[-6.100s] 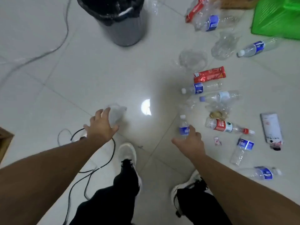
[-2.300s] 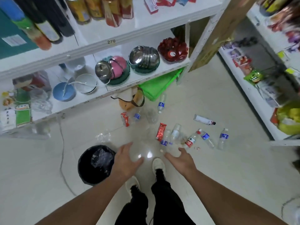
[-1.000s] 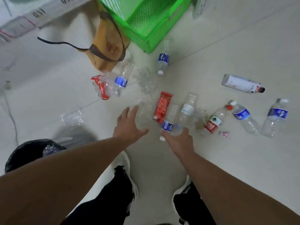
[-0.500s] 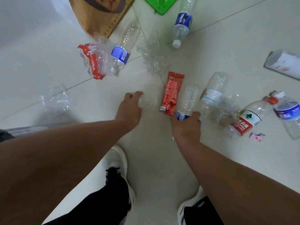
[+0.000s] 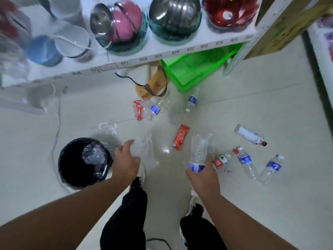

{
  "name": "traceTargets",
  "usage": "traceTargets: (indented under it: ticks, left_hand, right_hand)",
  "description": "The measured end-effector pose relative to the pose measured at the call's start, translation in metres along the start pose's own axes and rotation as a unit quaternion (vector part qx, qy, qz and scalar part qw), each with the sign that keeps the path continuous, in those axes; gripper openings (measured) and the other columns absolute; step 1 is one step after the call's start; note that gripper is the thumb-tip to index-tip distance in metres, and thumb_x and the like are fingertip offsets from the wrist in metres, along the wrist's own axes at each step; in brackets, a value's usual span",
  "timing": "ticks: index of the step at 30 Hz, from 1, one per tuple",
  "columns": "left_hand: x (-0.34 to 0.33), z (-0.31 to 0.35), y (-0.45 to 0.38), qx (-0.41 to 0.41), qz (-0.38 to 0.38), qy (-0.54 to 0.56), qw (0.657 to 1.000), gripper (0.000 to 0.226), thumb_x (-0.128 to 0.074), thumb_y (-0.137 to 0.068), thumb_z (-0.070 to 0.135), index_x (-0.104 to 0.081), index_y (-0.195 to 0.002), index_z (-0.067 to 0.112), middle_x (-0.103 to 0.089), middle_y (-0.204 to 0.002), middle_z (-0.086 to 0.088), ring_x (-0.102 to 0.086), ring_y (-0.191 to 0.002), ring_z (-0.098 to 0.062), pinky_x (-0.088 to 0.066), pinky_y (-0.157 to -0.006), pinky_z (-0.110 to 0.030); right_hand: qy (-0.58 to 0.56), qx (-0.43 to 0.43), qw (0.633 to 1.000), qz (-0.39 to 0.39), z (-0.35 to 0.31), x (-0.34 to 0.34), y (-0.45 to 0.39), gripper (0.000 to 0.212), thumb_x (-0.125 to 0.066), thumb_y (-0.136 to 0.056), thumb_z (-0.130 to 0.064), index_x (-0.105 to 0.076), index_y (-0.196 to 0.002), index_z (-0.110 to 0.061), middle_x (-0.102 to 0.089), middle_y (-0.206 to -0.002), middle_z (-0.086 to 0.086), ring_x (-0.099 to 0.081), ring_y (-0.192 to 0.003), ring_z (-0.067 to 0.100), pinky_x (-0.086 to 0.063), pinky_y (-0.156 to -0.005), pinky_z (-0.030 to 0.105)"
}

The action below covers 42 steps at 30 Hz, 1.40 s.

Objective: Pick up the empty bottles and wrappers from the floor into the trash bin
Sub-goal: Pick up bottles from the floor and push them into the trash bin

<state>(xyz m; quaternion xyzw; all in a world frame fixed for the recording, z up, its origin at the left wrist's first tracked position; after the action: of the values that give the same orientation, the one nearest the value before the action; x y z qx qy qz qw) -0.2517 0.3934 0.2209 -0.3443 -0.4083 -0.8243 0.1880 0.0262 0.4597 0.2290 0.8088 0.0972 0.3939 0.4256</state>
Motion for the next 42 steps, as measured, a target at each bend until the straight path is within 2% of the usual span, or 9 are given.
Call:
traceTargets:
  ticks: [6,11,14,17,20,24,28,38,42]
  left_hand:
    - [0.109,0.029,0.108,0.029,0.053,0.044,0.997,0.068,-0.063,-0.093,0.011,-0.044,-0.154,0.034,-0.04,-0.147,-0.009,-0.053,-0.085,-0.013,-0.042,-0.088,-0.027]
    - [0.163,0.02,0.173,0.073,0.11,0.102,0.986,0.069,-0.062,-0.093,0.009,-0.043,-0.155,0.031,-0.042,-0.143,-0.01,-0.048,-0.081,-0.001,-0.039,-0.076,-0.02]
    - [0.184,0.001,0.199,0.088,0.13,0.114,0.981,0.07,-0.064,-0.094,0.009,-0.041,-0.156,0.029,-0.044,-0.139,-0.01,-0.041,-0.078,0.009,-0.035,-0.075,-0.017]
    - [0.201,-0.028,0.211,0.111,0.14,0.132,0.975,0.067,-0.066,-0.095,0.013,-0.042,-0.156,0.028,-0.044,-0.138,-0.011,-0.048,-0.078,-0.005,-0.04,-0.078,-0.02]
    - [0.212,-0.067,0.211,0.127,0.147,0.151,0.969,0.067,-0.066,-0.094,0.011,-0.043,-0.155,0.026,-0.044,-0.136,-0.014,-0.05,-0.088,-0.017,-0.041,-0.087,-0.026]
    - [0.227,-0.128,0.197,0.189,0.147,0.191,0.952,0.062,-0.064,-0.095,0.013,-0.044,-0.152,0.027,-0.042,-0.134,-0.012,-0.054,-0.078,-0.012,-0.051,-0.086,-0.033]
    - [0.249,-0.183,0.171,0.219,0.134,0.213,0.943,0.059,-0.064,-0.094,0.018,-0.045,-0.149,0.026,-0.043,-0.124,-0.006,-0.064,-0.096,-0.034,-0.061,-0.087,-0.052]
    - [0.24,-0.276,0.039,0.207,0.053,0.238,0.947,0.07,-0.076,-0.092,0.028,-0.04,-0.151,0.024,-0.063,-0.123,-0.009,-0.058,-0.082,-0.015,-0.041,-0.054,-0.02]
    - [0.224,-0.293,0.01,0.2,0.003,0.214,0.956,0.09,-0.082,-0.084,0.055,-0.039,-0.156,0.024,-0.06,-0.133,-0.005,-0.064,-0.112,-0.024,-0.058,-0.084,-0.034]
  right_hand:
    - [0.033,0.084,0.995,-0.041,-0.046,0.066,0.105,0.048,-0.08,-0.073,-0.042,-0.055,-0.108,-0.023,-0.064,-0.096,-0.001,-0.063,-0.078,0.013,-0.049,-0.067,0.034]
    - [0.072,0.144,0.983,-0.087,-0.082,0.079,0.169,0.055,-0.081,-0.07,-0.045,-0.055,-0.114,-0.024,-0.064,-0.094,-0.007,-0.062,-0.073,0.007,-0.043,-0.05,0.025]
    - [0.099,0.162,0.976,-0.105,-0.102,0.072,0.194,0.059,-0.082,-0.07,-0.046,-0.055,-0.118,-0.022,-0.065,-0.096,-0.003,-0.065,-0.08,0.017,-0.047,-0.065,0.029]
    - [0.11,0.173,0.971,-0.118,-0.118,0.054,0.213,0.06,-0.081,-0.068,-0.046,-0.057,-0.118,-0.024,-0.069,-0.102,0.001,-0.068,-0.086,0.02,-0.052,-0.07,0.032]
    - [0.121,0.177,0.969,-0.126,-0.131,0.025,0.228,0.054,-0.082,-0.066,-0.045,-0.06,-0.112,-0.027,-0.07,-0.101,0.001,-0.07,-0.086,0.022,-0.06,-0.061,0.032]
    - [0.155,0.179,0.962,-0.134,-0.144,-0.027,0.241,0.049,-0.085,-0.072,-0.045,-0.057,-0.106,-0.022,-0.067,-0.1,0.003,-0.069,-0.089,0.025,-0.063,-0.084,0.05]
    - [0.172,0.17,0.959,-0.145,-0.161,-0.088,0.254,0.057,-0.086,-0.072,-0.049,-0.046,-0.109,-0.032,-0.058,-0.094,-0.01,-0.062,-0.084,0.011,-0.063,-0.087,0.049]
    - [0.191,0.13,0.951,-0.208,-0.207,-0.266,0.217,0.046,-0.08,-0.079,-0.053,-0.059,-0.111,-0.028,-0.066,-0.106,-0.003,-0.071,-0.097,0.024,-0.063,-0.09,0.05]
    - [0.199,0.136,0.948,-0.207,-0.215,-0.31,0.198,0.046,-0.064,-0.086,-0.074,-0.05,-0.094,-0.031,-0.052,-0.086,-0.017,-0.061,-0.081,0.011,-0.051,-0.071,0.031]
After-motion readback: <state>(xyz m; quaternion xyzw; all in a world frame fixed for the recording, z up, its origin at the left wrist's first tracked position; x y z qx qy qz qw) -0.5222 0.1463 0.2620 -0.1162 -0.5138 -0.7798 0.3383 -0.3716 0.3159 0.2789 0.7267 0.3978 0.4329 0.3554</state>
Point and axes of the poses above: each hand's wrist, its own y-axis away from the middle knuckle, its own x-axis out of the back of the hand, z = x × y, the point moved 2 cm from there along -y, towards the middle knuckle
